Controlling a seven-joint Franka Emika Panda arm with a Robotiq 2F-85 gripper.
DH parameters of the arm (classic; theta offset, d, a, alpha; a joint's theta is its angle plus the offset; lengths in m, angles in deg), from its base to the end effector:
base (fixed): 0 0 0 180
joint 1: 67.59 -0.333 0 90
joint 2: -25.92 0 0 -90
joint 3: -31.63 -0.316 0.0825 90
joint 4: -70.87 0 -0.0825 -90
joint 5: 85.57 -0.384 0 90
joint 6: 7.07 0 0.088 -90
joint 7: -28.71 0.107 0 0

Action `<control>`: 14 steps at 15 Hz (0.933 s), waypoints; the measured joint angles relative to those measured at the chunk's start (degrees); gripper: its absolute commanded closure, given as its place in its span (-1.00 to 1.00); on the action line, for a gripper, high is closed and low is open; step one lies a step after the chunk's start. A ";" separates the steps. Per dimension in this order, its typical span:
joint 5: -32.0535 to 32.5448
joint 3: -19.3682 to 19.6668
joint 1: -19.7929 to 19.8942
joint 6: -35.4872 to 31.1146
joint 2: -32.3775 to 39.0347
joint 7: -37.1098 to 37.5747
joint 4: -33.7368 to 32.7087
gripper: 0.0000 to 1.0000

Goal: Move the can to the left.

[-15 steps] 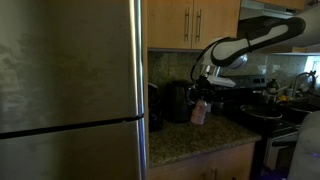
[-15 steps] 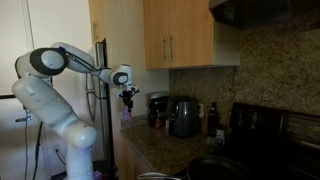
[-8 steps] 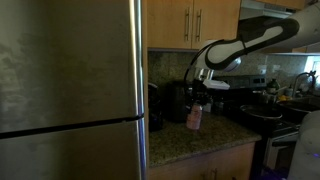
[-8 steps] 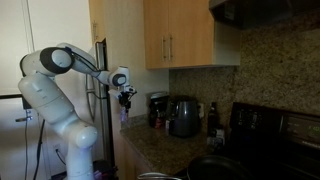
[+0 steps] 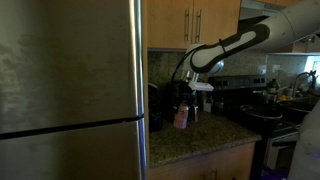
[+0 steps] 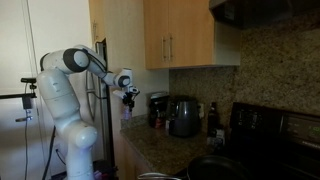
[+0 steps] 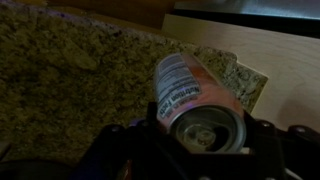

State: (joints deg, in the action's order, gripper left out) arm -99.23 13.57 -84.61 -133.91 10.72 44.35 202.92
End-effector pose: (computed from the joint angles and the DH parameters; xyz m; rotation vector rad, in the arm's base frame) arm 0.3885 0.2892 0.4634 -2.9423 -0.3073 -0.1470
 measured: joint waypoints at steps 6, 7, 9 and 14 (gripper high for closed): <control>6.85 -0.62 0.01 -0.05 5.71 0.49 -0.18 0.08; 8.02 -0.57 0.02 -0.62 6.57 0.49 -0.16 0.08; 9.65 -0.48 0.06 -2.81 7.74 0.51 -0.04 0.08; 6.85 -0.47 -0.11 -12.43 9.81 0.39 0.68 0.08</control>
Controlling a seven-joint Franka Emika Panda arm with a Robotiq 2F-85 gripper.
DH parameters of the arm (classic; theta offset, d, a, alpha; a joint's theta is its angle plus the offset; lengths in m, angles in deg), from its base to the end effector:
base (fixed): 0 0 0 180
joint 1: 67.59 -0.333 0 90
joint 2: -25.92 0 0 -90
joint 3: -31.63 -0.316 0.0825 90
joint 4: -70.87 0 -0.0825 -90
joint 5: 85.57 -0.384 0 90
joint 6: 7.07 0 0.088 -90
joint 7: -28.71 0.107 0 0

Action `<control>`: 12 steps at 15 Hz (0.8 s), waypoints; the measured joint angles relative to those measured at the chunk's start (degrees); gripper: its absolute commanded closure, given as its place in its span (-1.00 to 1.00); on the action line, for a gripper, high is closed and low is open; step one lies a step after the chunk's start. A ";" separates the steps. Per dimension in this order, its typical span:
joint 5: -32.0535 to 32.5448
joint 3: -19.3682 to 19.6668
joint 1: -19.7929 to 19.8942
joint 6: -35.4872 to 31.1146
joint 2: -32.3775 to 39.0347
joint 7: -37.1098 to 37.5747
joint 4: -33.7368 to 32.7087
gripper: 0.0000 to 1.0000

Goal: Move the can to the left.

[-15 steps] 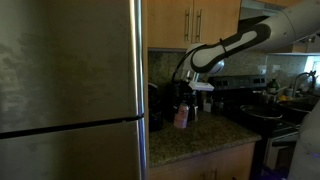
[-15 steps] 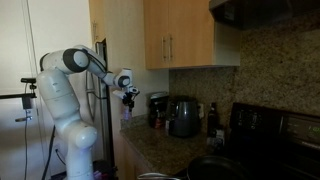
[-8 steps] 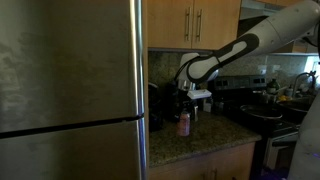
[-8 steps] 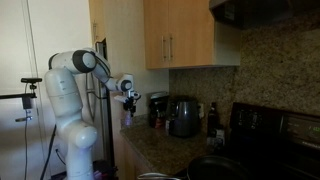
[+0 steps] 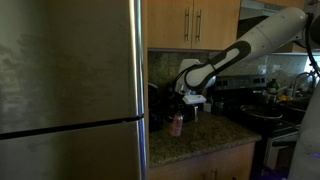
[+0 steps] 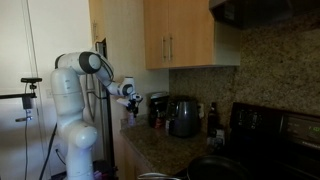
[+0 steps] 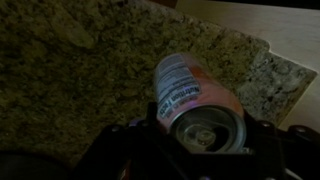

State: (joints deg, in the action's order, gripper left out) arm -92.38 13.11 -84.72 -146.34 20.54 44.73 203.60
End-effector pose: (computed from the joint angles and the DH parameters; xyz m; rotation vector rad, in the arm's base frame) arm 0.4186 0.3023 0.3989 -2.9666 -0.3911 -0.2388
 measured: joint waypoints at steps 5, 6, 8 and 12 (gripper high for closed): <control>4.13 -0.33 -0.07 -0.11 1.77 1.64 -0.25 0.08; 5.77 -0.66 -0.28 -0.17 3.33 2.21 -0.53 0.08; 9.49 -1.39 -1.20 -0.19 7.37 3.72 -1.60 0.08; 14.00 -1.53 -3.54 -0.64 14.20 5.09 -4.83 0.08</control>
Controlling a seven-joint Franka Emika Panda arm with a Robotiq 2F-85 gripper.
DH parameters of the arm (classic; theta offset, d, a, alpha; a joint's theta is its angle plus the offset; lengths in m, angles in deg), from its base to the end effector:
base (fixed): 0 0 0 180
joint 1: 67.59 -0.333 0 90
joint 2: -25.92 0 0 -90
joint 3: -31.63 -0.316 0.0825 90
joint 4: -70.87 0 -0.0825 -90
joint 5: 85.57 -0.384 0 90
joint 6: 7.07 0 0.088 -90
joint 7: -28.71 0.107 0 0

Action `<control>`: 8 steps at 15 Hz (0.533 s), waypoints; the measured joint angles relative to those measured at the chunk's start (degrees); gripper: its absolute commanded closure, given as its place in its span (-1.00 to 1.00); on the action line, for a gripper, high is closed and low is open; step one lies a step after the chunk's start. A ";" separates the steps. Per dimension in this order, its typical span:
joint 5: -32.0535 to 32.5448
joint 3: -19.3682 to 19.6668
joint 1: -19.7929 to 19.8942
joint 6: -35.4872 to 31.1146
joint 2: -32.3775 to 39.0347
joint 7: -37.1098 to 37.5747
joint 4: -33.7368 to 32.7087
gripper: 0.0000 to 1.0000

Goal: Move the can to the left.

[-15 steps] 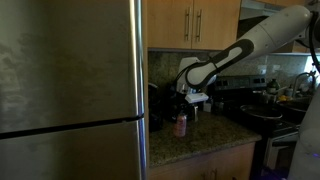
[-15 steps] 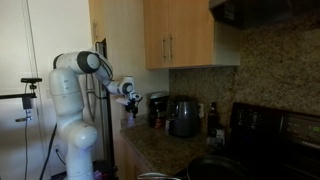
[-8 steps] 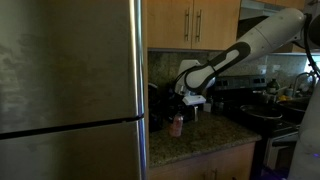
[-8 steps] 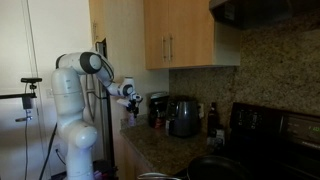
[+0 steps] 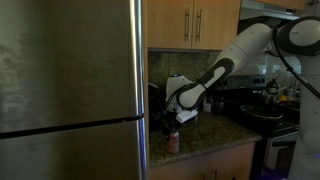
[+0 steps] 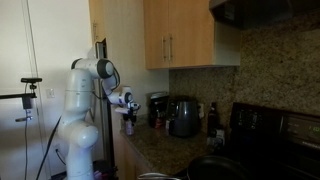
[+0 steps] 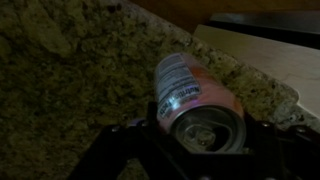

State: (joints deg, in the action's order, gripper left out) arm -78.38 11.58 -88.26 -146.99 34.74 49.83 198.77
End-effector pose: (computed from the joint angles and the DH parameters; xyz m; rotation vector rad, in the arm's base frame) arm 0.4156 0.3561 0.3128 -3.0598 -0.6680 -0.1158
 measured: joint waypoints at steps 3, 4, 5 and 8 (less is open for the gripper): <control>0.04 0.25 -0.43 -1.29 2.35 -0.04 -2.83 0.08; 0.04 0.42 -0.44 -1.88 2.94 -0.04 -3.64 0.08; 0.04 0.62 -0.45 -2.30 3.56 -0.04 -4.47 0.08; 0.06 1.33 -0.74 -2.71 5.62 -0.04 -6.38 0.08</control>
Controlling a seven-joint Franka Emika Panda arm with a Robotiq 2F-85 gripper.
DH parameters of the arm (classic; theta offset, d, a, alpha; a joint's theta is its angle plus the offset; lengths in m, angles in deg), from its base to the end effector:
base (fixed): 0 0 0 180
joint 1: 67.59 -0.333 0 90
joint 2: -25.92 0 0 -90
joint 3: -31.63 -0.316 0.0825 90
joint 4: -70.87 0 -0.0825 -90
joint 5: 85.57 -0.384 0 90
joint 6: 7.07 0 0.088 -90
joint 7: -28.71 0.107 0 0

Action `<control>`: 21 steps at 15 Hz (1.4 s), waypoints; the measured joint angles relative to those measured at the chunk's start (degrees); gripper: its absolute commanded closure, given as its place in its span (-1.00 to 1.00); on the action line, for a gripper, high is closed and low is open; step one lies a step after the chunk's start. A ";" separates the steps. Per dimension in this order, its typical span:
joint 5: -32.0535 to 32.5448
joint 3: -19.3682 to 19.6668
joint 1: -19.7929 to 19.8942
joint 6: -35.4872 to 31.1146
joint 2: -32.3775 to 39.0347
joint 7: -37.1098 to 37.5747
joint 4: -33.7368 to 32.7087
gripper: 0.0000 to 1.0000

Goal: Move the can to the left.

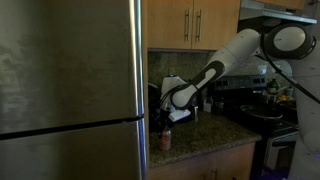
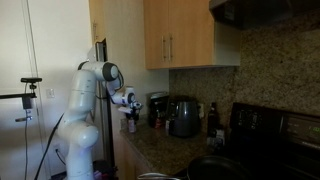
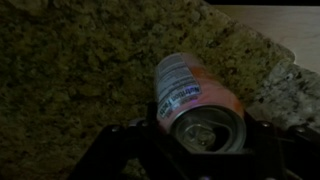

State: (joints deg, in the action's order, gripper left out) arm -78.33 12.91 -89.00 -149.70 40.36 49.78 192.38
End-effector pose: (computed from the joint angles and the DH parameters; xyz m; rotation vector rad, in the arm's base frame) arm 0.4495 0.3746 0.3114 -3.0067 -0.6302 -0.1789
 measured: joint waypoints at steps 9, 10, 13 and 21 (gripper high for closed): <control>0.36 1.90 -2.34 -0.11 2.45 0.00 -2.83 -0.97; 0.61 1.94 -2.51 -0.04 2.51 -0.01 -2.81 -1.00; 1.57 1.97 -3.14 -0.11 2.39 -0.01 -2.78 -1.00; 7.48 2.80 -4.12 -0.49 -3.01 3.88 -1.94 -1.00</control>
State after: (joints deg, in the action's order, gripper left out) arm -70.85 15.71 -93.13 -150.18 37.35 53.67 190.44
